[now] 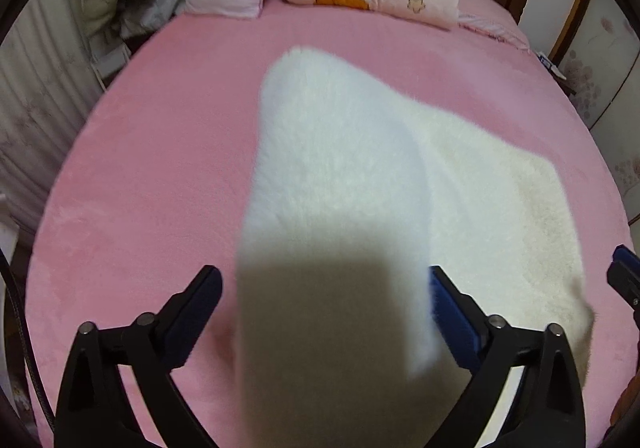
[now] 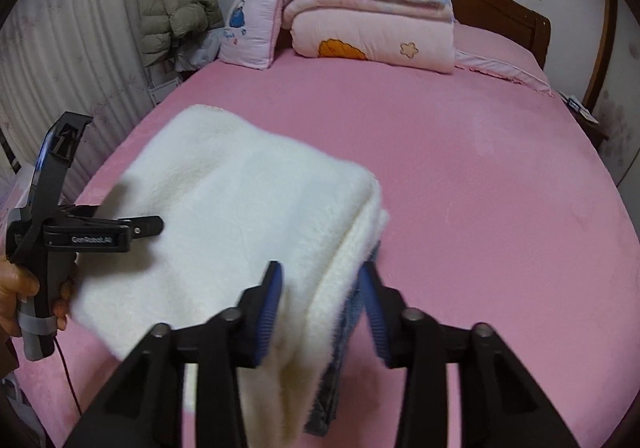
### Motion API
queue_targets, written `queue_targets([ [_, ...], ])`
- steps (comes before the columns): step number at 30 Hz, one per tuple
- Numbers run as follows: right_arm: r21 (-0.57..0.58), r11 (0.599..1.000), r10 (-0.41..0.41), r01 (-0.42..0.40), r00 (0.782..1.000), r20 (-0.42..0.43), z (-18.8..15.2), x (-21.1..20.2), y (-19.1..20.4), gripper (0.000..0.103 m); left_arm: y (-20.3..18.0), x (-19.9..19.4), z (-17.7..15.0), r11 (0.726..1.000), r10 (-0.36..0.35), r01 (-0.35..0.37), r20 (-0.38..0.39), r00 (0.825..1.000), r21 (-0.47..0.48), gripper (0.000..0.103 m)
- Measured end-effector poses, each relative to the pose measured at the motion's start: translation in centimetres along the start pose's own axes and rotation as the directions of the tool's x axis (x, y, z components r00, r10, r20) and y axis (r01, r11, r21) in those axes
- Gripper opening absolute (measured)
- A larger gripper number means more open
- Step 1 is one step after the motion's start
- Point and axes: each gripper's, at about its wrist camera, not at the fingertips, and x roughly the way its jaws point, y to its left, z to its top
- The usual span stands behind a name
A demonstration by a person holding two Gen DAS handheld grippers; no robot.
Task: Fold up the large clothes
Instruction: 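Lower the cardigan onto the jeans stack and open both tools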
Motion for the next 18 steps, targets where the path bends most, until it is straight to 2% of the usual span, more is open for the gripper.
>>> queue_targets([
  [2, -0.019, 1.000, 0.016, -0.016, 1.000, 0.020, 0.3, -0.3, 1.0, 0.023, -0.3, -2.2, -0.1, 1.000, 0.020, -0.019, 0.056, 0.998, -0.004, 0.081],
  [4, -0.035, 0.999, 0.016, -0.015, 0.999, 0.031, 0.2, -0.2, 1.7, 0.023, -0.3, -3.9, -0.4, 0.999, 0.049, -0.047, 0.098, 0.994, -0.019, 0.064],
  [5, -0.039, 0.999, 0.020, -0.019, 0.999, 0.033, 0.1, 0.0, 2.0, 0.021, -0.3, -4.6, -0.5, 0.998, 0.056, -0.053, 0.113, 0.992, -0.028, 0.061],
  [7, -0.038, 0.999, 0.026, -0.025, 0.999, 0.024, -0.1, 0.7, 2.6, 0.018, 0.4, -5.3, -0.7, 0.998, 0.044, -0.037, 0.123, 0.991, -0.053, 0.047],
  [10, -0.031, 0.999, 0.016, -0.016, 1.000, -0.002, -0.8, 2.4, 2.9, 0.015, 0.2, -4.0, -0.9, 0.999, 0.016, -0.013, 0.076, 0.997, -0.030, 0.031],
  [13, -0.002, 1.000, -0.031, 0.031, 0.999, -0.040, -1.5, 4.3, 2.3, 0.009, -0.2, -3.2, -1.0, 0.999, 0.043, -0.043, 0.101, 0.994, -0.005, 0.031],
  [15, 0.013, 0.998, -0.061, 0.062, 0.997, -0.053, -2.0, 5.2, 1.8, 0.000, 0.0, -2.9, -0.7, 0.999, 0.053, -0.052, 0.093, 0.994, -0.015, 0.033],
  [18, 0.043, 0.997, -0.061, 0.064, 0.995, -0.085, -2.6, 6.6, 1.0, 0.000, 0.2, -2.1, -0.8, 0.998, 0.068, -0.067, 0.074, 0.995, -0.011, 0.034],
])
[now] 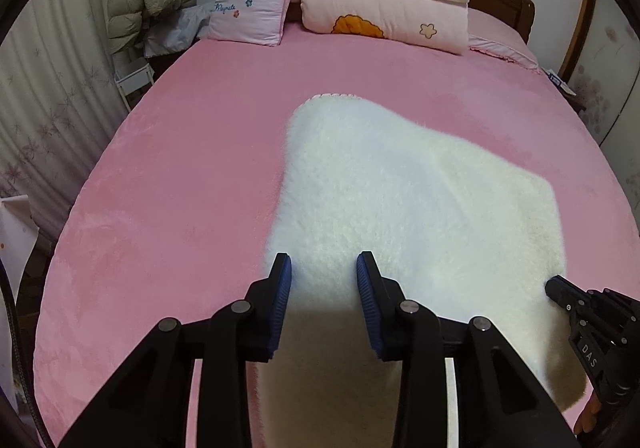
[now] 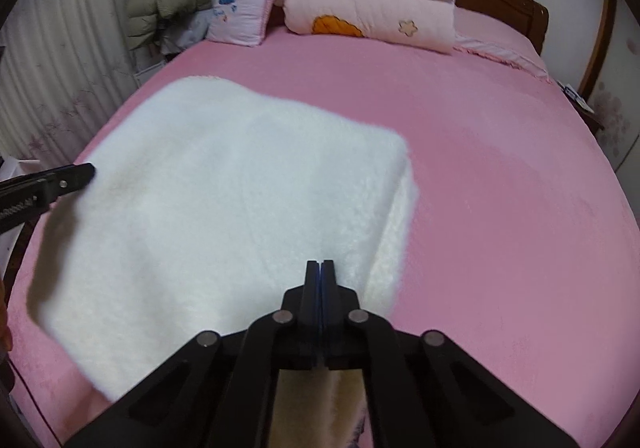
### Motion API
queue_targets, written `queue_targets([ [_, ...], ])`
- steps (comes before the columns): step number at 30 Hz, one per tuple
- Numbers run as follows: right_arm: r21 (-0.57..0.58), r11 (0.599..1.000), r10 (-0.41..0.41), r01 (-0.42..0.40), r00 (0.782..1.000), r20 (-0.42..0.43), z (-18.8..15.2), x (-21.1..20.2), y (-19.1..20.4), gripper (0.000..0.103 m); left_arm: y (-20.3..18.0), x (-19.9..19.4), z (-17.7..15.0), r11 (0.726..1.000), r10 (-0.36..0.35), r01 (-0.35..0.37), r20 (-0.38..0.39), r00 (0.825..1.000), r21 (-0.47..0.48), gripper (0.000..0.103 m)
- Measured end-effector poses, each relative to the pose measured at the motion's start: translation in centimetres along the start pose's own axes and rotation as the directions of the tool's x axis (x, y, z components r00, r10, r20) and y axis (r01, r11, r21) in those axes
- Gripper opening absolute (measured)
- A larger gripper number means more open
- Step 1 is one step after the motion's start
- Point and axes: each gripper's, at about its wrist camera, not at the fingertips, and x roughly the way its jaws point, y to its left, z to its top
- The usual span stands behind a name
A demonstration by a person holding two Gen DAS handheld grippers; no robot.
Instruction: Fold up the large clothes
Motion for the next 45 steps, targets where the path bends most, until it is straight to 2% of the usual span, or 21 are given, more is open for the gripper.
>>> queue_targets([
  [7, 0.052, 0.999, 0.010, -0.007, 0.999, -0.040, -0.8, 1.8, -0.5, 0.000, -0.3, 0.0, -0.2, 1.000, -0.006, 0.006, 0.004, 1.000, 0.011, 0.035],
  [12, 0.042, 0.999, 0.003, 0.000, 0.998, -0.061, -0.6, 1.4, -0.3, 0.000, 0.0, -0.3, 0.2, 1.000, -0.005, 0.005, -0.012, 1.000, -0.031, 0.036],
  [14, 0.026, 1.000, 0.006, -0.004, 0.998, -0.070, -0.5, 0.6, -0.2, 0.000, -0.1, -0.7, 0.2, 1.000, 0.002, -0.003, -0.016, 1.000, -0.031, 0.040],
  [16, 0.032, 0.999, 0.019, -0.016, 0.997, -0.072, -0.6, -0.8, -0.3, 0.000, -0.2, -1.5, 0.0, 0.999, 0.019, -0.020, -0.026, 0.999, -0.036, 0.059],
  [18, 0.045, 0.998, 0.040, -0.037, 0.998, -0.055, -0.9, -2.9, -0.7, 0.000, -0.4, -2.9, -0.7, 0.998, 0.008, -0.009, -0.026, 1.000, -0.055, 0.066],
  [23, 0.048, 0.995, 0.091, -0.091, 0.996, 0.006, -2.5, -9.4, -1.7, 0.000, -2.6, -7.8, -3.1, 0.998, -0.023, 0.022, -0.007, 1.000, -0.066, 0.068],
  [25, 0.057, 0.992, 0.111, -0.113, 0.993, 0.029, -3.1, -11.9, -2.4, 0.000, -3.7, -10.0, -4.1, 0.996, -0.038, 0.039, 0.010, 0.999, -0.076, 0.076],
  [28, 0.078, 0.987, 0.138, -0.144, 0.988, 0.073, -4.4, -16.6, -3.8, 0.000, -5.6, -13.8, -5.7, 0.994, -0.061, 0.063, 0.031, 0.998, -0.093, 0.080],
  [35, 0.059, 0.985, 0.157, -0.160, 0.986, 0.061, -8.3, -25.3, -7.0, 0.000, -11.1, -22.9, -10.0, 0.993, -0.052, 0.057, 0.052, 0.997, -0.099, 0.084],
  [42, 0.044, 0.980, 0.191, -0.195, 0.978, 0.080, -13.0, -34.3, -10.7, 0.000, -16.5, -30.7, -14.6, 0.992, -0.094, 0.098, 0.050, 0.994, -0.080, 0.087],
  [45, 0.036, 0.979, 0.199, -0.203, 0.976, 0.089, -14.8, -38.0, -12.4, 0.000, -18.3, -33.8, -16.8, 0.987, -0.128, 0.133, 0.051, 0.990, -0.089, 0.103],
])
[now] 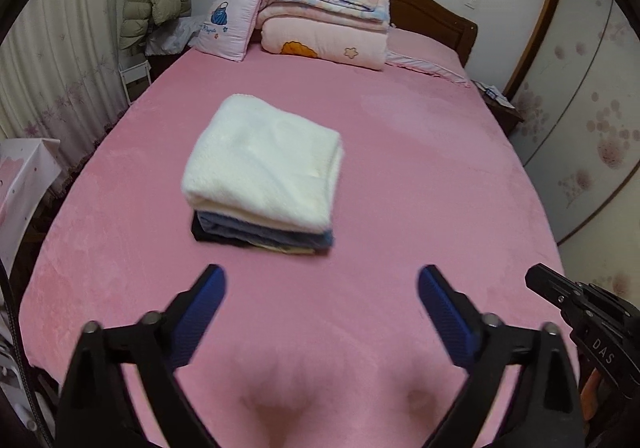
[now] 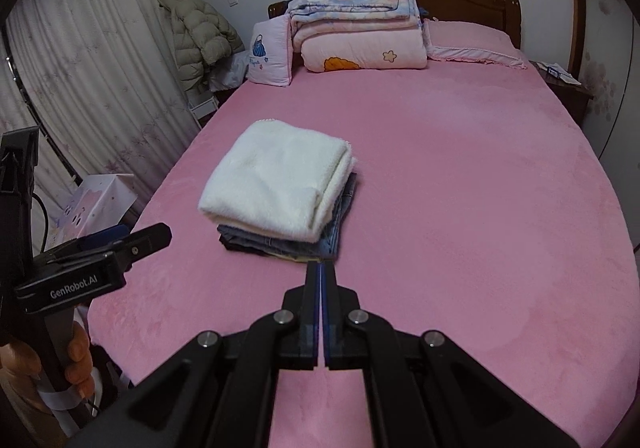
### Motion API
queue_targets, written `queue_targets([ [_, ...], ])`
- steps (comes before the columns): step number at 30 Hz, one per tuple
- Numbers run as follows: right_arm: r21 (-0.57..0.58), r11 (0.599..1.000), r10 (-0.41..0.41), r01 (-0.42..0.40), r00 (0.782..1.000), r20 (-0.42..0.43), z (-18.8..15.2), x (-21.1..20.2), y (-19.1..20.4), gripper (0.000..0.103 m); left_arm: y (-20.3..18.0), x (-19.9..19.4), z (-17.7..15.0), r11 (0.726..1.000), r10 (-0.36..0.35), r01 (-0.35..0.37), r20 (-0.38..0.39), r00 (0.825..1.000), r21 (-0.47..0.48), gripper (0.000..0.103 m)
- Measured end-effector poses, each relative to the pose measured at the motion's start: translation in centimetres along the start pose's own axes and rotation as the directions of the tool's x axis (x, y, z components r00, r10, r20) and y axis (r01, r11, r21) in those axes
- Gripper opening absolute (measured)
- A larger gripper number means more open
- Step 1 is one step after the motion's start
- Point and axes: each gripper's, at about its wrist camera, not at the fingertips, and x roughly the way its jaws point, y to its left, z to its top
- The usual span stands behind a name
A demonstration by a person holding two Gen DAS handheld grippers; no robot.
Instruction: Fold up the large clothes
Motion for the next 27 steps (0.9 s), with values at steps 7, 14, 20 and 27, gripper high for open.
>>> queue_targets([
  [7, -0.039, 0.999, -0.021, 0.022, 1.000, 0.014, -3.6, -5.8, -1.5, 0.002, -3.4, -4.9, -4.9, 0.996, -0.038, 0.039, 0.021, 0.999, -0.077, 0.103],
  [14, -0.017, 1.000, -0.016, 0.016, 1.000, -0.012, -7.3, -8.2, -2.8, 0.002, -5.8, -7.1, -8.6, 0.996, -0.019, 0.020, 0.017, 1.000, -0.088, 0.103],
  [20, 0.040, 0.999, -0.027, 0.027, 1.000, -0.002, -9.8, -10.3, -4.6, 0.002, -9.0, -8.2, -11.5, 1.000, 0.000, 0.001, 0.024, 1.000, -0.030, 0.103],
  [27, 0.082, 0.995, -0.052, 0.052, 0.999, 0.000, -12.1, -11.7, -5.9, 0.008, -12.6, -9.1, -13.9, 0.997, 0.053, -0.056, 0.051, 0.997, 0.060, 0.103],
])
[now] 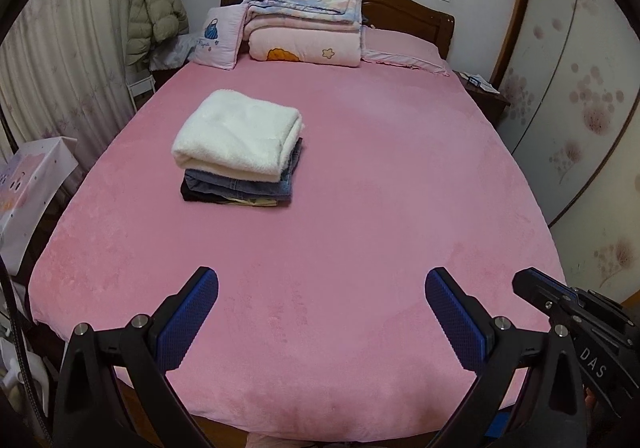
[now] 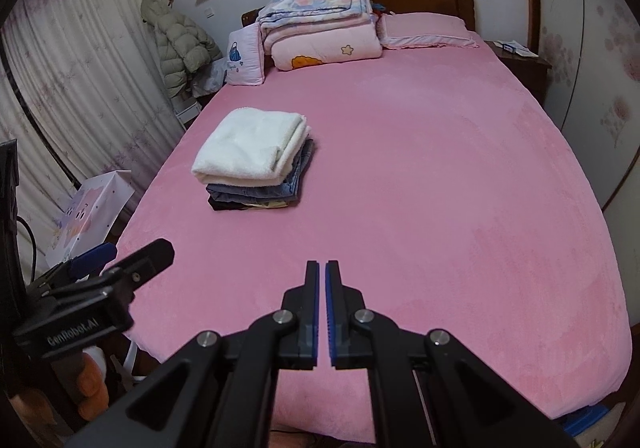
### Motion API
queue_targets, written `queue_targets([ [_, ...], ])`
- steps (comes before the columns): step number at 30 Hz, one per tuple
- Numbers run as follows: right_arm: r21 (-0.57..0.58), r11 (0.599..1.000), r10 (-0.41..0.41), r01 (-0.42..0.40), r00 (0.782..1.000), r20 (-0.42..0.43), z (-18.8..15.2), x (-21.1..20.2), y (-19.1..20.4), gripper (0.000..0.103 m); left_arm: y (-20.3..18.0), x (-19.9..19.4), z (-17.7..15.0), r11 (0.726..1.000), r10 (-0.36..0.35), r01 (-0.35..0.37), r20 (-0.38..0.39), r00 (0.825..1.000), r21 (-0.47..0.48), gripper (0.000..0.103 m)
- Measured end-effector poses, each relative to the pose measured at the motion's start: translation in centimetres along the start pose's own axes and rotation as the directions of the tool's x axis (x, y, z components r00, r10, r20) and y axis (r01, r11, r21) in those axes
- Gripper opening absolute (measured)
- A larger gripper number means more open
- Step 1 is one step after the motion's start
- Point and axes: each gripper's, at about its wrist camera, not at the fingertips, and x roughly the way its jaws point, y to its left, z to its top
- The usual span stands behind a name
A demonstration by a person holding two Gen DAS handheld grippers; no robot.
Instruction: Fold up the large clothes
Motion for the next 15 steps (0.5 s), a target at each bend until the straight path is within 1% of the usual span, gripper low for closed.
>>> queue_targets([
  [3, -0.002, 1.000, -0.009, 0.009, 1.000, 0.013, -0.4, -0.6, -0.4, 0.020, -0.6, -0.1, 0.0, 1.000, -0.009, 0.009, 0.001, 1.000, -0.002, 0.103],
  [6, -0.011, 1.000, -0.023, 0.024, 0.999, 0.031, -0.7, -1.1, -0.6, 0.021, -1.5, -0.2, -0.4, 1.000, -0.014, 0.014, 0.000, 1.000, 0.003, 0.103],
  [12, -0.032, 0.999, -0.037, 0.038, 0.999, 0.026, -1.3, -1.5, -1.1, 0.021, -2.7, -0.2, -0.7, 0.999, -0.029, 0.029, -0.014, 0.999, 0.013, 0.103],
  [15, -0.026, 0.999, -0.042, 0.043, 0.999, 0.031, -1.3, -1.6, -1.6, 0.021, -3.1, -0.2, -0.9, 1.000, -0.024, 0.024, -0.015, 1.000, 0.020, 0.103],
])
